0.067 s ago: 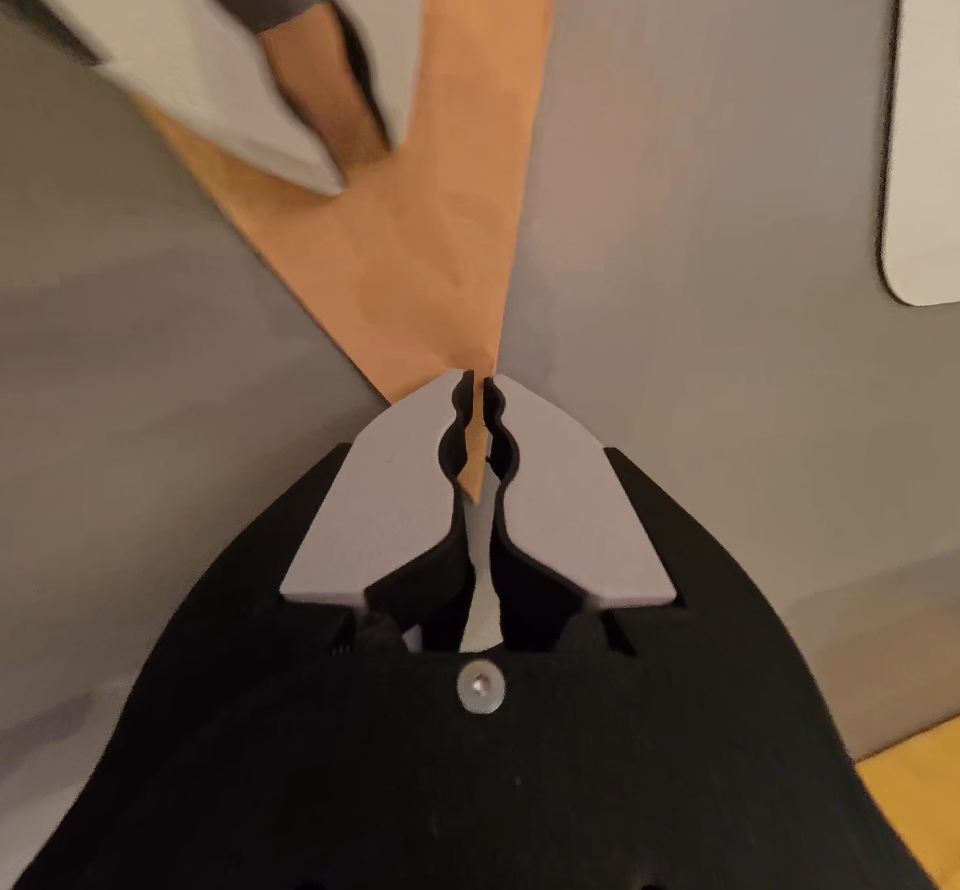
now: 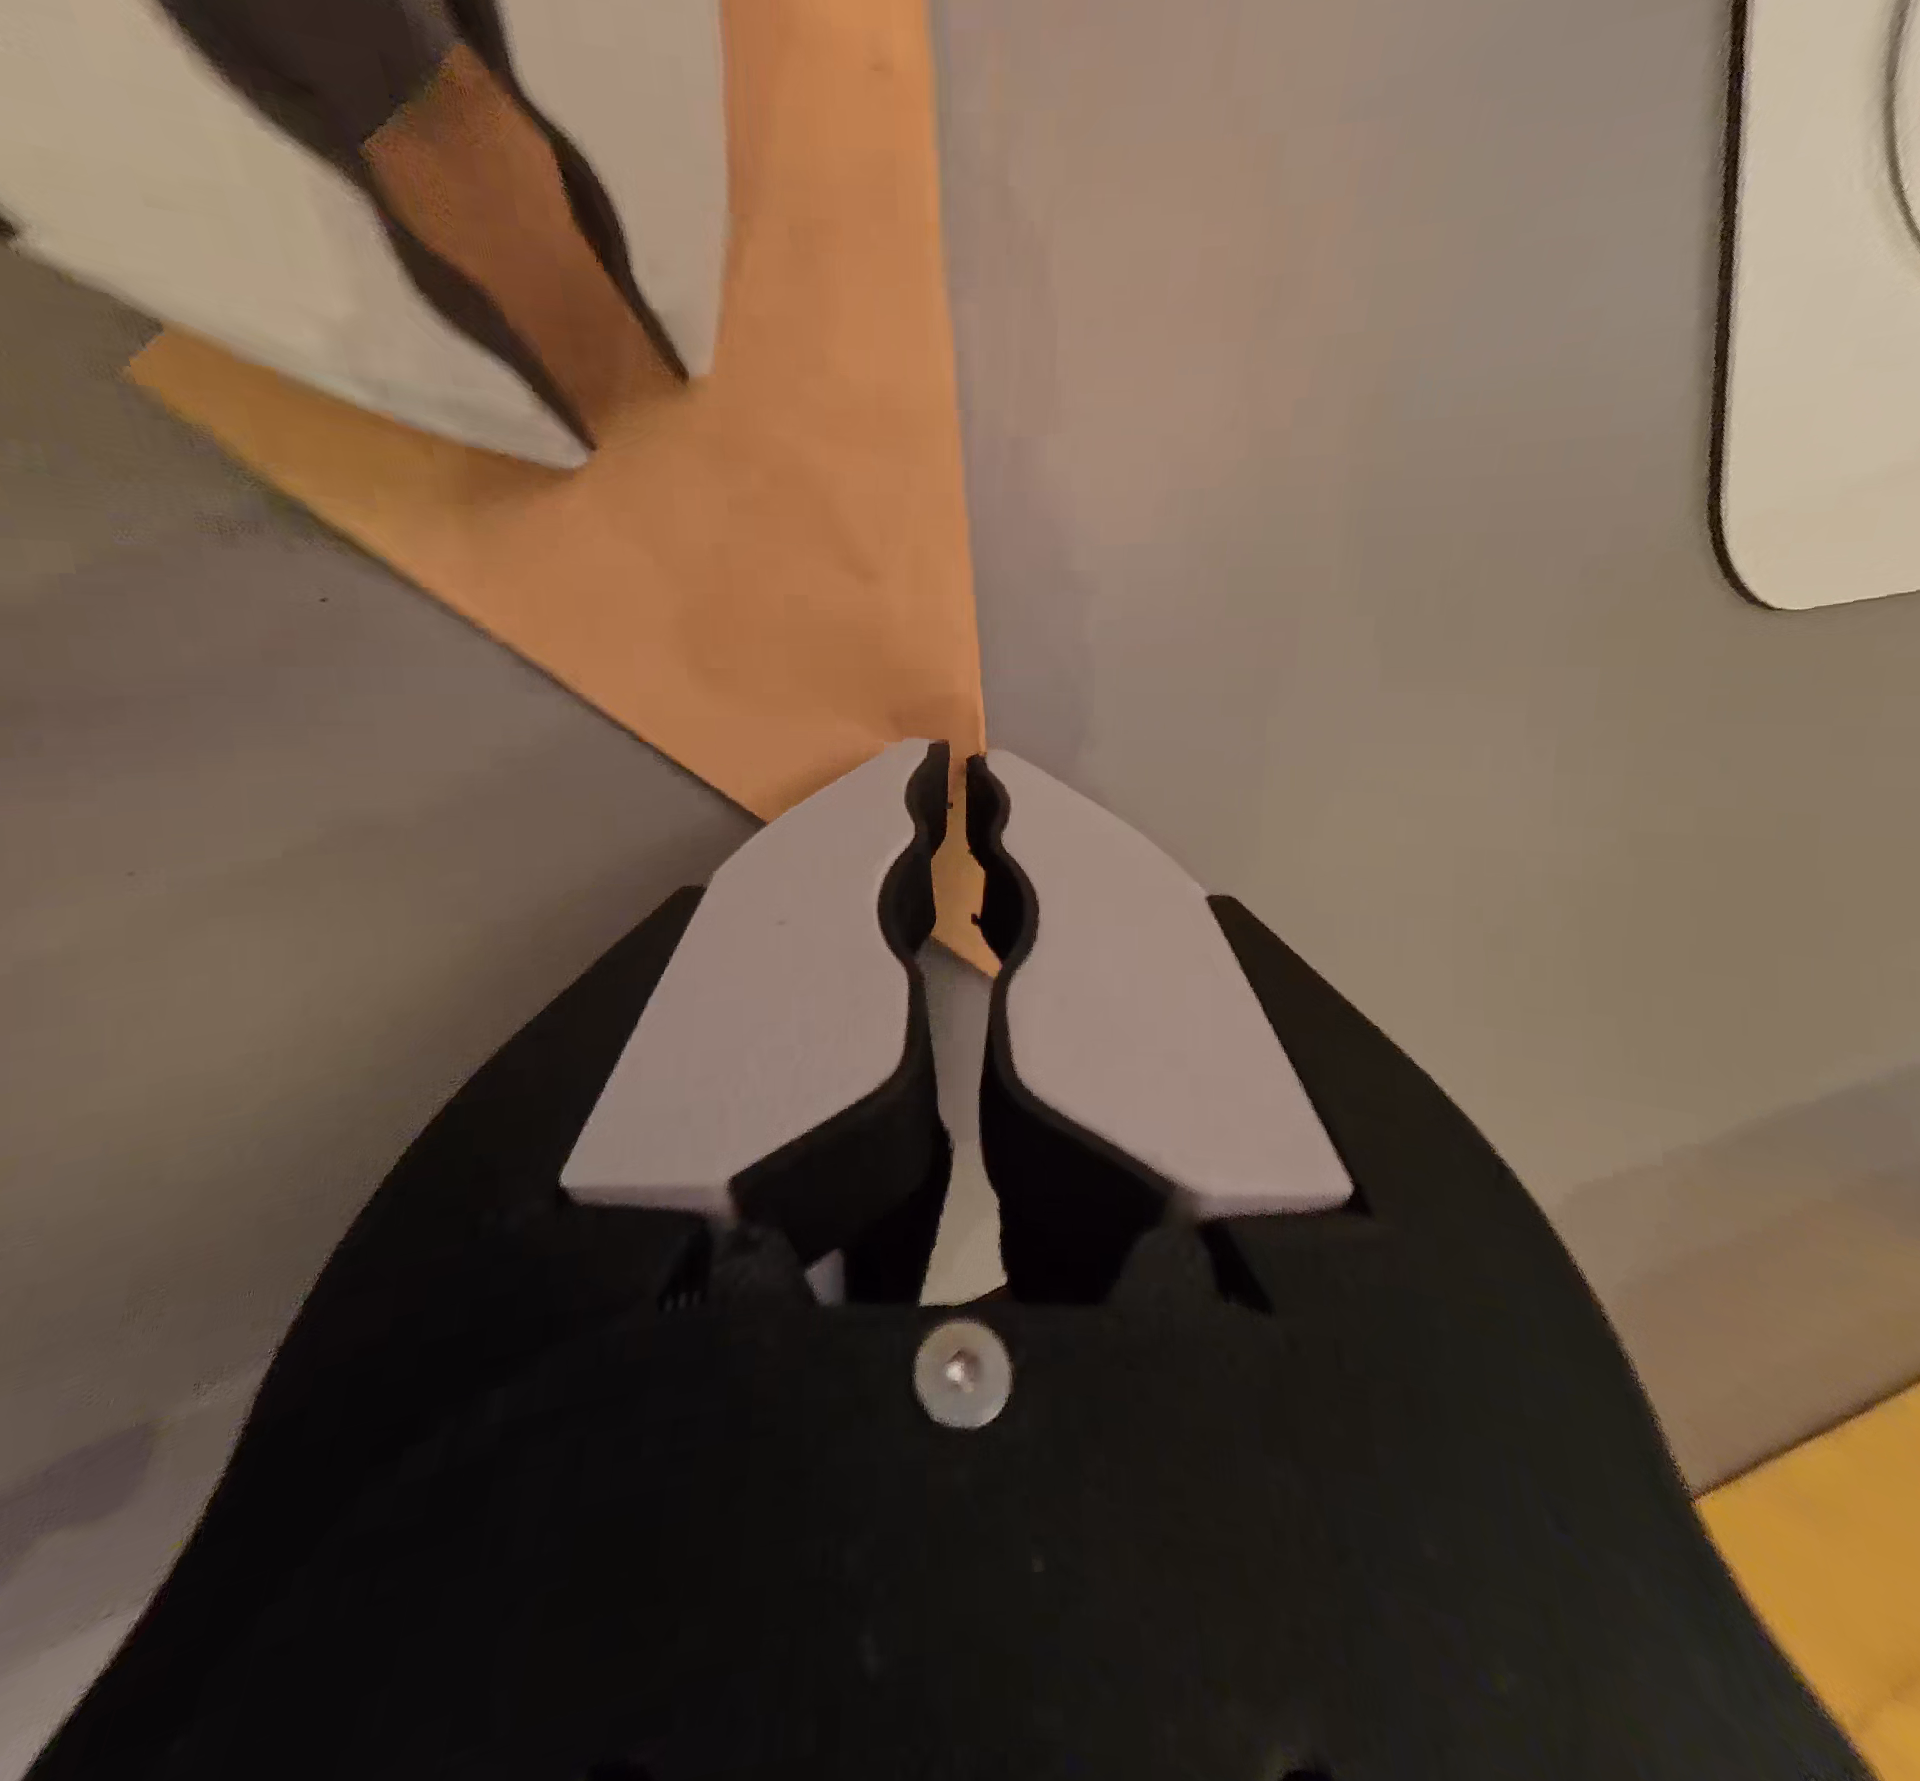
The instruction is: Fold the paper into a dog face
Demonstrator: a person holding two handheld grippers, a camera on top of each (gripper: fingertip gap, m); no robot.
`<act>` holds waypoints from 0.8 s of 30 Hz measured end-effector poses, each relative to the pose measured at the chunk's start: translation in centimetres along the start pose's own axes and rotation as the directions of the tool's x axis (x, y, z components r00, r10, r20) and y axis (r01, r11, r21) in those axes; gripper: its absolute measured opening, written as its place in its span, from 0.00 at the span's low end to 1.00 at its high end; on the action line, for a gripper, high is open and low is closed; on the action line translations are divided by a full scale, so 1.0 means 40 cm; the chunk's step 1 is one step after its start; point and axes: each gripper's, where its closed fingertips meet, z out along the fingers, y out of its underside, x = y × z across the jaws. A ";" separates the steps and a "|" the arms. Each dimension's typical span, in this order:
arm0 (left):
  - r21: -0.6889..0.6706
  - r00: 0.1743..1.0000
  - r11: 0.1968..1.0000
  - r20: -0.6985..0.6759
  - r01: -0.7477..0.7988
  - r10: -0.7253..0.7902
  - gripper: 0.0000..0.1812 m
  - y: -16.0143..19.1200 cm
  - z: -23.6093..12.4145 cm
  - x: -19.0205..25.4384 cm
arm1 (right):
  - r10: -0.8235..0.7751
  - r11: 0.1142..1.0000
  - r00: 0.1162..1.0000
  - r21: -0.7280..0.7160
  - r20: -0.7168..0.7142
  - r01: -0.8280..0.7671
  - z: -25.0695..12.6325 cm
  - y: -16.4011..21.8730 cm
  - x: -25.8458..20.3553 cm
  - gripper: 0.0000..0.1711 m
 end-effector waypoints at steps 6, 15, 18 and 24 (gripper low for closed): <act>0.019 1.000 1.000 0.015 0.001 -0.002 0.12 -0.006 -0.008 -0.021 | 0.190 0.975 0.980 0.108 0.065 -0.196 -0.045 0.001 0.024 0.05; 0.028 1.000 1.000 0.016 -0.008 0.008 0.10 0.002 0.002 -0.022 | 0.493 0.851 0.836 0.068 0.243 -0.521 -0.039 0.071 0.007 0.17; 0.035 1.000 0.999 0.007 -0.006 0.006 0.09 0.001 0.003 -0.019 | 0.525 0.818 0.795 0.076 0.304 -0.570 -0.039 0.059 0.000 0.18; 0.041 1.000 0.999 -0.002 -0.001 0.001 0.08 0.000 0.003 -0.017 | 0.519 0.794 0.753 0.099 0.406 -0.600 -0.047 0.041 -0.023 0.21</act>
